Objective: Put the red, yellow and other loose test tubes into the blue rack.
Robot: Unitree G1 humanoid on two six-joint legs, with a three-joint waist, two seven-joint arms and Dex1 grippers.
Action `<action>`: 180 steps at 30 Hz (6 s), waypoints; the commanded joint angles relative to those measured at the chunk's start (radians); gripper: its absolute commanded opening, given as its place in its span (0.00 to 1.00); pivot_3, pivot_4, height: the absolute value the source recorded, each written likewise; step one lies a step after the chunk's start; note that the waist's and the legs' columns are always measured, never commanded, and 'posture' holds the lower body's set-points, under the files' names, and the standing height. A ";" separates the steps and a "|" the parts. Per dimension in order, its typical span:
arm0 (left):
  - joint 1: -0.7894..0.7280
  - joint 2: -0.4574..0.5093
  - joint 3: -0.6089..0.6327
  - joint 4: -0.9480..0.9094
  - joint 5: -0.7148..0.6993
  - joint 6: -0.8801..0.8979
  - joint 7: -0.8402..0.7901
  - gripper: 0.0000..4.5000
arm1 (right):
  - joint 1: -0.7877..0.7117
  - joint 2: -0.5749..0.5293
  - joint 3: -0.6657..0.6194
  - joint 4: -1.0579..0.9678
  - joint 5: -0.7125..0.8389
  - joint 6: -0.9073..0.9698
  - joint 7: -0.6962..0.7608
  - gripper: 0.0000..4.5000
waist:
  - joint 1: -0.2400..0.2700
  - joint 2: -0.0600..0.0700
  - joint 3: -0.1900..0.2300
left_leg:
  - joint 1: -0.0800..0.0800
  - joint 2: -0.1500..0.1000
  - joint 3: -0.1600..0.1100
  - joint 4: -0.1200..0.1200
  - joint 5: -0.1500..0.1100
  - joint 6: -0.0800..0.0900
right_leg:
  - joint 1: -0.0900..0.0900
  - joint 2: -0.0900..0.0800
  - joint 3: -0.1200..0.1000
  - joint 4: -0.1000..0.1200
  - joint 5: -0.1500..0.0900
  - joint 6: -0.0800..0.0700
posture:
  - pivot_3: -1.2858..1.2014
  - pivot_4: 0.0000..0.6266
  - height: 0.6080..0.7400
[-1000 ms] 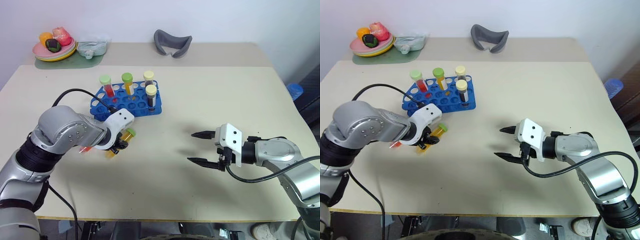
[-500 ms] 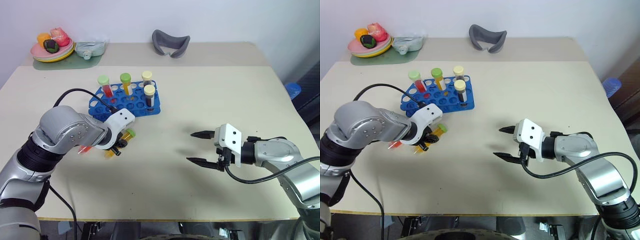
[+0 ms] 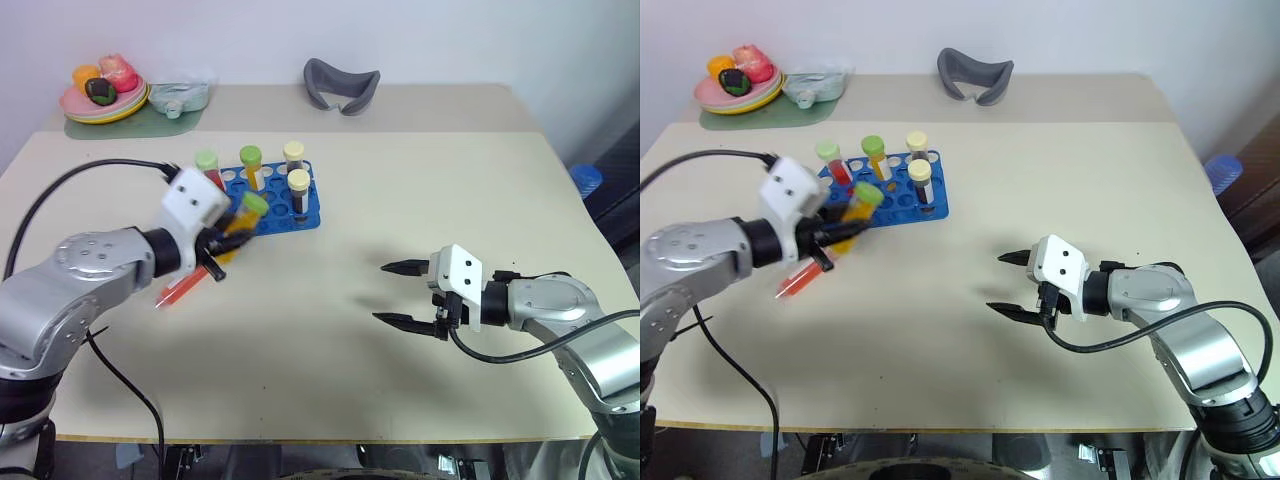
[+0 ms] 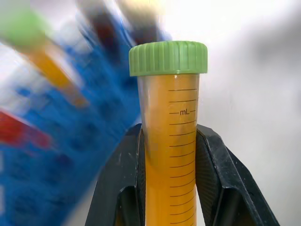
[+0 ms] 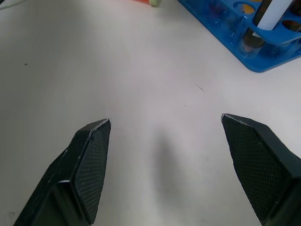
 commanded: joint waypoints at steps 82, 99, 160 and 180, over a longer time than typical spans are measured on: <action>-0.080 -0.705 -0.115 0.817 0.551 -1.236 0.145 0.99 | 0.003 0.261 0.022 -0.031 0.079 0.030 -0.250 0.86 | 0.014 0.001 -0.003 | 0.000 0.000 0.000 0.001 -0.001 0.003 | 0.000 0.000 0.000 -0.001 0.001 0.001 | 0.52 0.24 1.00; 0.195 -0.037 0.167 0.058 0.050 -0.141 -0.032 0.99 | -0.033 0.157 0.040 0.031 0.028 -0.023 -0.127 0.86 | 0.010 0.001 -0.002 | 0.001 0.000 -0.001 -0.001 -0.002 0.003 | 0.000 0.001 0.000 0.000 0.000 0.001 | 0.52 0.24 1.00; -0.216 0.320 -0.364 0.285 0.317 0.455 -0.456 0.38 | 0.009 0.136 0.078 -0.033 0.018 -0.031 -0.069 0.86 | -0.017 0.000 -0.001 | 0.000 0.001 -0.001 0.000 -0.001 0.003 | -0.003 0.002 0.000 0.003 0.000 0.001 | 0.52 0.24 1.00; -0.140 0.302 -0.353 0.252 0.308 0.487 -0.359 0.21 | -0.035 0.152 0.093 -0.009 0.025 -0.026 -0.057 0.86 | -0.011 0.000 -0.001 | 0.000 0.001 0.000 0.000 -0.001 0.003 | -0.002 0.002 0.000 0.002 0.000 0.001 | 0.52 0.24 1.00</action>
